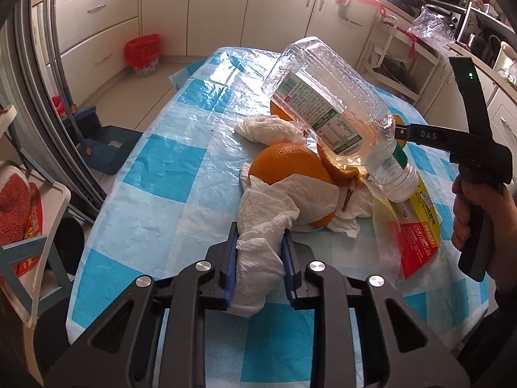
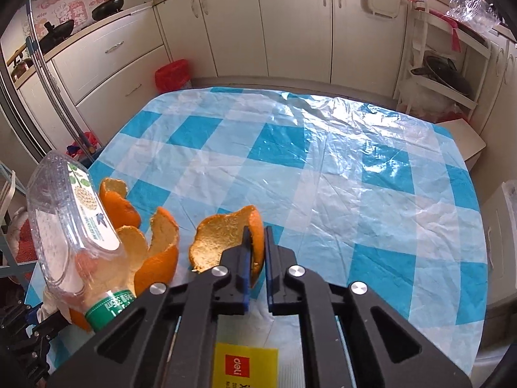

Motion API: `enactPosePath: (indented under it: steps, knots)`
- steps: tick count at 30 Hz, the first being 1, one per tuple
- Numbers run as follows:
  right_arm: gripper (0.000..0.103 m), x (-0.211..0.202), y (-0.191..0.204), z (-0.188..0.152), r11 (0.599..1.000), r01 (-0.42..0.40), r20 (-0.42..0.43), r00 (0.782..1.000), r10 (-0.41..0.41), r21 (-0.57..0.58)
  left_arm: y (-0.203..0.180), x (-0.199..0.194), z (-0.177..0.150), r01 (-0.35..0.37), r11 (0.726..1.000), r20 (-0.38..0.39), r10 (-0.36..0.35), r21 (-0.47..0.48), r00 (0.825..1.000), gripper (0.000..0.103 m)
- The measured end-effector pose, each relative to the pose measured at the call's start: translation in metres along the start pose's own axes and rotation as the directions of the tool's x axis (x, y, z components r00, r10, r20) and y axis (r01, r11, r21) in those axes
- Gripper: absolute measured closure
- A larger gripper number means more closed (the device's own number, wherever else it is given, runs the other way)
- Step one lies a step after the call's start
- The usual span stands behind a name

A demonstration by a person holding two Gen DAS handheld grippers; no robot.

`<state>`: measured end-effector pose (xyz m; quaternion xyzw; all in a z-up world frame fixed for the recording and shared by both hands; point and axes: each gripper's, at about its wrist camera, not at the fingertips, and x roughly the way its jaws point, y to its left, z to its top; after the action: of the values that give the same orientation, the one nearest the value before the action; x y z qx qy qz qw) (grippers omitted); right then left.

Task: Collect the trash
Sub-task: 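Grasp the orange peel with the right gripper while the left grasps the tissue, then drop the orange peel and the tissue into the yellow bin, opening both grippers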

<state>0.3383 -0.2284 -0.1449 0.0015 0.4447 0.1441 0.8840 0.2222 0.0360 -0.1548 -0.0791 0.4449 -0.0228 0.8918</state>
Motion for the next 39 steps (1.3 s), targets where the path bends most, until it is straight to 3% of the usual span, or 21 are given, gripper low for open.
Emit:
enactPosePath:
  steps: [13, 26, 32, 39]
  knots:
    - [0.096, -0.091, -0.02, -0.03, 0.998, 0.001, 0.118, 0.993, -0.008, 0.063, -0.004, -0.051, -0.007, 0.071, 0.997, 0.052, -0.07, -0.033, 0.996, 0.083]
    - [0.096, -0.194, -0.044, -0.131, 0.975, -0.028, 0.235, 0.972, -0.025, 0.218, -0.096, -0.11, -0.025, 0.179, 0.974, 0.108, -0.195, 0.137, 0.975, 0.083]
    - [0.096, -0.216, -0.038, -0.156, 0.975, 0.002, 0.269, 0.961, -0.063, 0.221, -0.133, -0.134, -0.041, 0.181, 0.958, 0.127, -0.213, 0.223, 0.969, 0.083]
    - [0.096, -0.222, -0.042, -0.166, 0.971, 0.011, 0.279, 0.957, -0.08, 0.24, -0.145, -0.156, -0.052, 0.173, 0.946, 0.152, -0.22, 0.273, 0.963, 0.083]
